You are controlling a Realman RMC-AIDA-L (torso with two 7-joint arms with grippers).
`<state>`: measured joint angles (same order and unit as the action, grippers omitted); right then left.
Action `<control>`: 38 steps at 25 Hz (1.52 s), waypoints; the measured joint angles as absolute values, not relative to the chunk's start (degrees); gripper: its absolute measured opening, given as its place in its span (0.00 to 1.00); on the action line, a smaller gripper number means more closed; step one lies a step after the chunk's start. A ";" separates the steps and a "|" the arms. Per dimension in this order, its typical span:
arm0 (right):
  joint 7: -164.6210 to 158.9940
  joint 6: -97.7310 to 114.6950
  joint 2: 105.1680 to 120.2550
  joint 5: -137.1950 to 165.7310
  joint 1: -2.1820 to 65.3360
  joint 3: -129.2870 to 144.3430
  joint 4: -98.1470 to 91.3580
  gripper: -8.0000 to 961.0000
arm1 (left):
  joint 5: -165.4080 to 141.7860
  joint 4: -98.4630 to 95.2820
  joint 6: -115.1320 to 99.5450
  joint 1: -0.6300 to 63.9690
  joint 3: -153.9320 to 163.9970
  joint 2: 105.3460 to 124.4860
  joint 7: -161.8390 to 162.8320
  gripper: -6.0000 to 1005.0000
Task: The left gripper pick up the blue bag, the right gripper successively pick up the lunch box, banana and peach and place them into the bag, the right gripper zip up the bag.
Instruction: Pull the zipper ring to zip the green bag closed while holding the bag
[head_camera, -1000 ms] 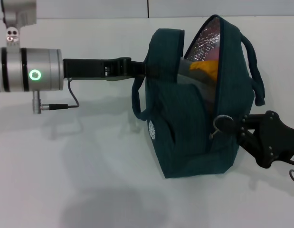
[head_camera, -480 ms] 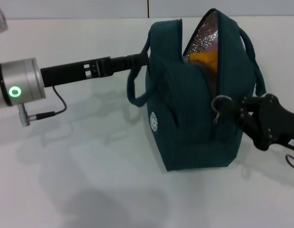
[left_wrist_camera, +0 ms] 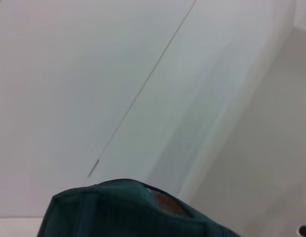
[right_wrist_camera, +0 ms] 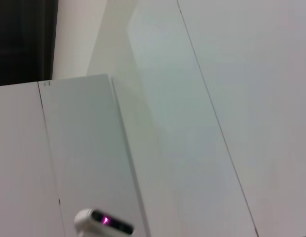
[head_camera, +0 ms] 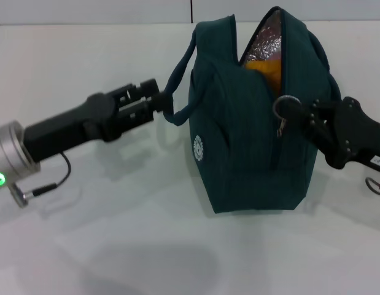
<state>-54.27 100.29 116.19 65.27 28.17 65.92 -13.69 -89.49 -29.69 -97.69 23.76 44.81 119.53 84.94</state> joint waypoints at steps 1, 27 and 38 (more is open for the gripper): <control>-54.27 100.29 116.19 64.98 28.48 65.95 -13.58 0.02 | -89.37 -28.40 -97.88 23.32 44.85 119.53 83.05 0.64; -54.91 91.59 116.19 62.09 40.05 66.19 -13.46 0.03 | -80.57 -5.11 -93.69 24.08 47.54 120.39 46.15 0.71; -55.02 91.56 116.19 62.04 40.21 66.18 -13.53 0.03 | -77.62 -4.94 -89.81 27.86 47.82 120.49 46.42 0.74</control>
<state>-55.02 91.56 116.19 62.04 40.21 66.18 -13.53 -77.62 -4.94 -89.81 27.86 47.82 120.49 46.42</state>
